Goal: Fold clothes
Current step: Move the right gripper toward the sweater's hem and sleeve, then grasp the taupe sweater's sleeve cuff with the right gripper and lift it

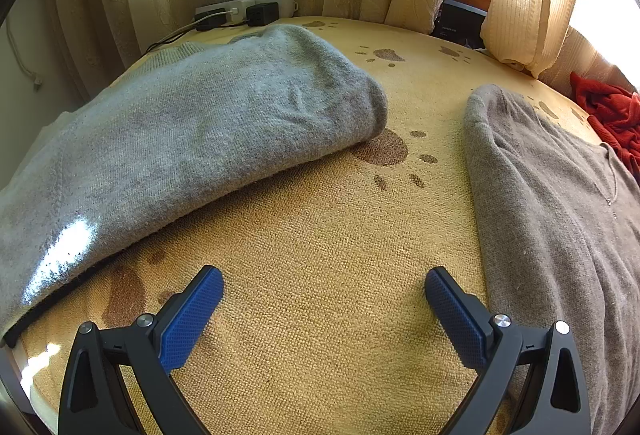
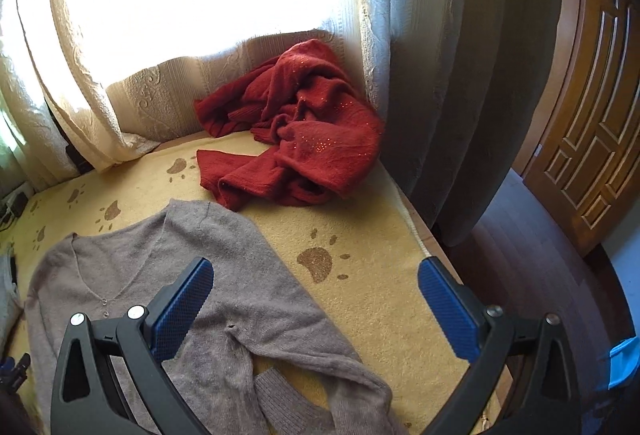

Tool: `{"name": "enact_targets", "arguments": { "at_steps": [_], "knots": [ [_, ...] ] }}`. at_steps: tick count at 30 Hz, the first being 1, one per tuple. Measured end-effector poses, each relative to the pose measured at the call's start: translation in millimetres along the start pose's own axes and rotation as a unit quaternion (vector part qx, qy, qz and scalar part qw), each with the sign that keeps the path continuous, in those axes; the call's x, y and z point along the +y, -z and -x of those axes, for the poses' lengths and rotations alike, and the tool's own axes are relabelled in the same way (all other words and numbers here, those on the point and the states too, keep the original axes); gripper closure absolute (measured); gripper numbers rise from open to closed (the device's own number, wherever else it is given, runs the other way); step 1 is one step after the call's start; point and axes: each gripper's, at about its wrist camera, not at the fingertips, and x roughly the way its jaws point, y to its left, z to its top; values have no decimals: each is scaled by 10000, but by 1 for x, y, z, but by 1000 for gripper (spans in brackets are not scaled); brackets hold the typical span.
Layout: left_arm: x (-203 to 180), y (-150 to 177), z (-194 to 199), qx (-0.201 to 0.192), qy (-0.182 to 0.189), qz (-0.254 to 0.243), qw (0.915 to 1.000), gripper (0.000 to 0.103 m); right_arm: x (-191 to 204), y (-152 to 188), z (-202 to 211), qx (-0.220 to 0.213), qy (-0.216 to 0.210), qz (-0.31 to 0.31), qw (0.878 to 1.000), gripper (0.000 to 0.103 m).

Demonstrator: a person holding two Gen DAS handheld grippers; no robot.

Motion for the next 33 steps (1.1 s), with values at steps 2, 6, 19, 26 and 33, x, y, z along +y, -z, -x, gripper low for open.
{"name": "enact_targets", "arguments": {
  "at_steps": [2, 6, 19, 26, 33],
  "knots": [
    [0, 0, 0, 0, 0, 0, 10000, 0, -9, 10, 4, -105, -235, -153, 9996, 0],
    [0, 0, 0, 0, 0, 0, 10000, 0, -28, 36, 14, -491, -773, -412, 9949, 0],
    [0, 0, 0, -1, -2, 1, 10000, 0, -59, 118, 34, -1652, -2325, -798, 9551, 0],
    [0, 0, 0, -1, -2, 1, 10000, 0, -46, 134, 21, -1731, -2486, -739, 9501, 0],
    [1, 0, -1, -2, 1, -5, 10000, 0, -78, 136, -10, -1211, -2390, -1734, 9477, 0]
  ]
}}
